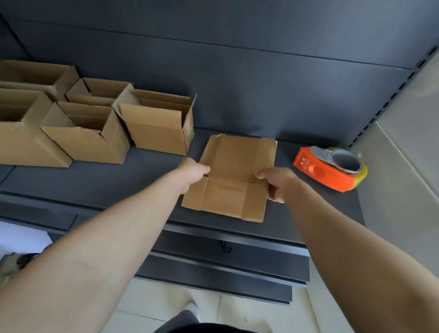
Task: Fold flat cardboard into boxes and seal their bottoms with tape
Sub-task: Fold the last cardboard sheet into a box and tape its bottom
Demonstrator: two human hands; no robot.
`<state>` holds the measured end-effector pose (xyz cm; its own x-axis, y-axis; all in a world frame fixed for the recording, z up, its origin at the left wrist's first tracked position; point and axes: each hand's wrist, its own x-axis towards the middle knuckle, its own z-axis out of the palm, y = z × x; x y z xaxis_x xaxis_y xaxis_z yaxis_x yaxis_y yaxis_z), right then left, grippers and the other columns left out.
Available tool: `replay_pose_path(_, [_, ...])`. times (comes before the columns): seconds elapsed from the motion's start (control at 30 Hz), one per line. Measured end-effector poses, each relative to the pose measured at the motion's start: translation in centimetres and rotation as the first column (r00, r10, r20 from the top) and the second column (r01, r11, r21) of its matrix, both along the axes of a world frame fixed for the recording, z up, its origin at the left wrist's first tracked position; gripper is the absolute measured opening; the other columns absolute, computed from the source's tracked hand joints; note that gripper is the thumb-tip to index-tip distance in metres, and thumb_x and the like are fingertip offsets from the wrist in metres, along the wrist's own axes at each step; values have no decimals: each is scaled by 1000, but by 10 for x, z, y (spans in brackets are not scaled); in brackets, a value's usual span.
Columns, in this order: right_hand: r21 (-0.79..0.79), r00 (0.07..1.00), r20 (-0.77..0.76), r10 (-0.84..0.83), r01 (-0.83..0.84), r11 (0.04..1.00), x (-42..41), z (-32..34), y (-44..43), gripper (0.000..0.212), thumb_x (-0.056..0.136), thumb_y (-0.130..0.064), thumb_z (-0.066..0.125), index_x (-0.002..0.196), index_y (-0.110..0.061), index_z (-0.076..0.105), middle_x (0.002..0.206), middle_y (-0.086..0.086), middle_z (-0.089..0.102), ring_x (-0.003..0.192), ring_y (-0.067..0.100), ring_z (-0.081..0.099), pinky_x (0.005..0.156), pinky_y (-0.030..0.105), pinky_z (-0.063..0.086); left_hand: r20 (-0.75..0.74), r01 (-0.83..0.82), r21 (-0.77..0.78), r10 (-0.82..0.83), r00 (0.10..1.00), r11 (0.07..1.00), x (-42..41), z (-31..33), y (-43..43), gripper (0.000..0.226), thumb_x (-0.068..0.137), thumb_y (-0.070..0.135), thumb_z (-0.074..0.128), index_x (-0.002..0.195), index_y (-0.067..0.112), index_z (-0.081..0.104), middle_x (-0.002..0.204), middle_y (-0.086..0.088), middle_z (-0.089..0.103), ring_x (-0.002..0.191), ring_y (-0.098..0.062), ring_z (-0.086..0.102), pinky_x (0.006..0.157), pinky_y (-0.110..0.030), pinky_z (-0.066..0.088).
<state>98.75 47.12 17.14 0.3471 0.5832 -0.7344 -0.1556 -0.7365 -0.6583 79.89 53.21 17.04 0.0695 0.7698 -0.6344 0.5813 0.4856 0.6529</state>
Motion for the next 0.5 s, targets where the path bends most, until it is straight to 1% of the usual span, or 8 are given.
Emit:
replay_pose_path(0.07, [64,1000,29,2,-4,998,7,11,1,15,88,0,62,103,-3,59,100,12,65,75,21,62,61,33,51,46,5,-46,-3,999,999,4,5,-2,56,93,26,59,141,6,38,144,-13,44,128,-29,45,107,-45,38])
replay_pose_path(0.13, [116,991,119,52,-66,991,17,27,5,27,87,-1,65,113,-1,59,110,14,65,88,26,65,71,38,55,68,18,-45,-15,998,999,12,15,-5,56,94,25,58,142,5,37,145,-13,41,130,-31,43,107,-46,38])
replay_pose_path(0.2, [127,947,295,128,-172,977,25,50,9,25,87,-7,66,111,-2,61,103,12,65,90,27,64,69,31,56,49,29,29,-30,998,999,24,27,-4,58,95,27,56,144,5,32,148,-12,36,133,-30,39,108,-42,37])
replay_pose_path(0.27, [36,801,538,263,-333,942,31,83,7,17,91,-16,63,101,-4,60,88,8,60,78,25,60,51,19,46,62,29,123,-37,997,992,37,44,-3,61,97,32,52,147,8,27,150,-9,33,134,-29,37,106,-40,35])
replay_pose_path(0.33, [-42,628,702,334,-432,901,35,111,3,23,90,-19,59,105,-2,61,80,3,54,73,23,55,45,20,41,125,15,220,-43,991,975,53,62,-3,65,97,40,47,150,12,20,154,-6,27,137,-28,33,108,-40,32])
replay_pose_path(0.37, [-93,550,742,384,-482,871,39,122,0,24,89,-15,58,108,-2,62,77,2,52,72,21,53,45,20,42,160,-10,272,-35,986,962,60,70,-3,67,97,43,46,150,14,17,155,-5,24,139,-27,31,108,-40,31])
replay_pose_path(0.43, [-163,438,786,436,-533,831,44,134,-6,26,87,-9,56,111,-5,64,84,4,58,83,22,55,60,20,46,233,-70,363,-18,972,929,75,85,-5,70,95,48,46,150,16,18,156,-2,23,139,-24,31,106,-37,32])
replay_pose_path(0.5, [-198,383,796,468,-566,800,50,135,-13,23,86,-6,54,106,-7,66,88,5,61,90,22,55,68,21,45,271,-78,405,-38,962,911,88,92,-9,69,94,50,48,148,15,23,152,-2,29,134,-22,37,98,-31,34])
